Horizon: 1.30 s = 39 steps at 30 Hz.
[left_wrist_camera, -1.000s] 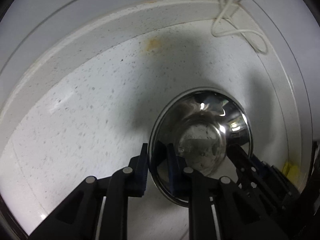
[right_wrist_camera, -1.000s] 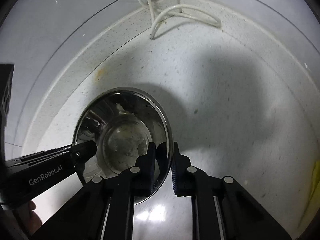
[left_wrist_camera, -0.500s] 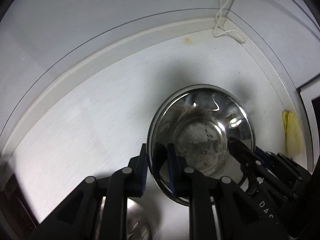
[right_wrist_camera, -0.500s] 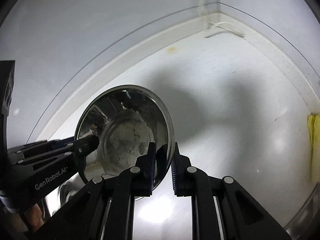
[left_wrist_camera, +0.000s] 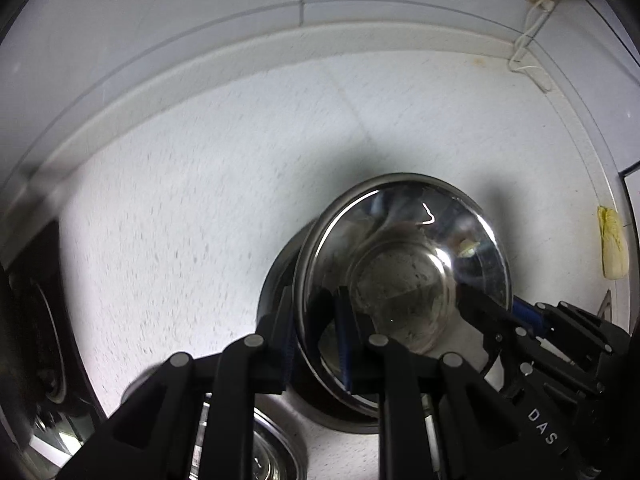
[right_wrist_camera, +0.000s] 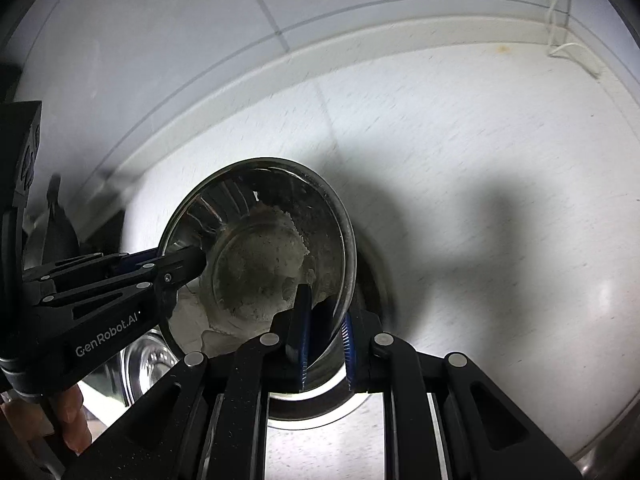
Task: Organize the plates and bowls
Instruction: 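Carry the small bowl with both grippers onto the stack and open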
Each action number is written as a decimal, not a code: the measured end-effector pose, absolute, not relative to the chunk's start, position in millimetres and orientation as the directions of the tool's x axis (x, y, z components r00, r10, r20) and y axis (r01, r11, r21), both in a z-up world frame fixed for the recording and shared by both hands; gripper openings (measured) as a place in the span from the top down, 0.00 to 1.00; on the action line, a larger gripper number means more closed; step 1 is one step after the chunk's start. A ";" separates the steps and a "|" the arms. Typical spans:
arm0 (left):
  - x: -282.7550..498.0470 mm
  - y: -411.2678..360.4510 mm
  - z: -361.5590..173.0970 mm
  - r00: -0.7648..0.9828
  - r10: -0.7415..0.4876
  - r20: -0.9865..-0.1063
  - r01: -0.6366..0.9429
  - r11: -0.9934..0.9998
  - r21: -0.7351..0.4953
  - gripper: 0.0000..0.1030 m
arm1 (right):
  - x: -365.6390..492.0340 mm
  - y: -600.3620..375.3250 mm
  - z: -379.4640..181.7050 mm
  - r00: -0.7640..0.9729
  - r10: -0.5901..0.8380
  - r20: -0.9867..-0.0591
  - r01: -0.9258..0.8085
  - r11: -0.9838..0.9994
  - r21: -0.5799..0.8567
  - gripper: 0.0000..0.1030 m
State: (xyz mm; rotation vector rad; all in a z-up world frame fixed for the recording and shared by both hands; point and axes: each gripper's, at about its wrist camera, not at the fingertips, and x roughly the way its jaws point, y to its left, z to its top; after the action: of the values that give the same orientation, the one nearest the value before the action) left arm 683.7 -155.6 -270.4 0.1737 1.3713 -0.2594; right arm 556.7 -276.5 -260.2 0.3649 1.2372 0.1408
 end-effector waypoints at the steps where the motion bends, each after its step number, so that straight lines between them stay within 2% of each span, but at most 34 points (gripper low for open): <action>1: 680.2 -151.0 -273.8 0.174 -0.083 -0.981 0.278 0.960 -0.032 0.83 | 560.2 -276.5 -263.4 0.321 0.299 -0.899 0.090 0.935 0.343 0.87; 14: 674.4 -156.1 -317.3 0.117 -0.081 -0.990 0.251 0.967 -0.049 0.82 | 559.5 -257.7 -282.9 0.253 0.260 -0.932 0.083 0.954 0.289 0.87; 26: 676.4 -156.5 -328.3 0.095 -0.065 -0.993 0.223 0.974 -0.042 0.80 | 561.8 -254.1 -287.9 0.238 0.269 -0.933 0.060 0.955 0.290 0.83; 31: 674.7 -152.0 -320.7 0.077 -0.102 -0.992 0.214 0.973 -0.083 0.79 | 558.4 -259.9 -278.2 0.250 0.288 -0.924 0.050 0.950 0.309 0.65; 33: 674.8 -149.0 -314.1 0.077 -0.114 -0.990 0.205 0.974 -0.097 0.79 | 556.6 -262.6 -270.7 0.266 0.277 -0.923 0.046 0.953 0.299 0.55; 35: 674.9 -145.3 -306.2 0.084 -0.125 -0.989 0.199 0.974 -0.107 0.76 | 555.7 -265.6 -263.6 0.278 0.283 -0.918 0.038 0.952 0.304 0.51; 39: 673.4 -131.6 -290.3 0.093 -0.152 -0.984 0.174 0.976 -0.134 0.76 | 551.5 -277.4 -246.6 0.317 0.275 -0.908 0.032 0.953 0.300 0.51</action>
State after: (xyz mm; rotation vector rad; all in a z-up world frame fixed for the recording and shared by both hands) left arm 673.4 -131.6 -290.3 0.0186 1.4572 -0.2420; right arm 551.5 -277.4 -246.6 0.2839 1.2423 0.1626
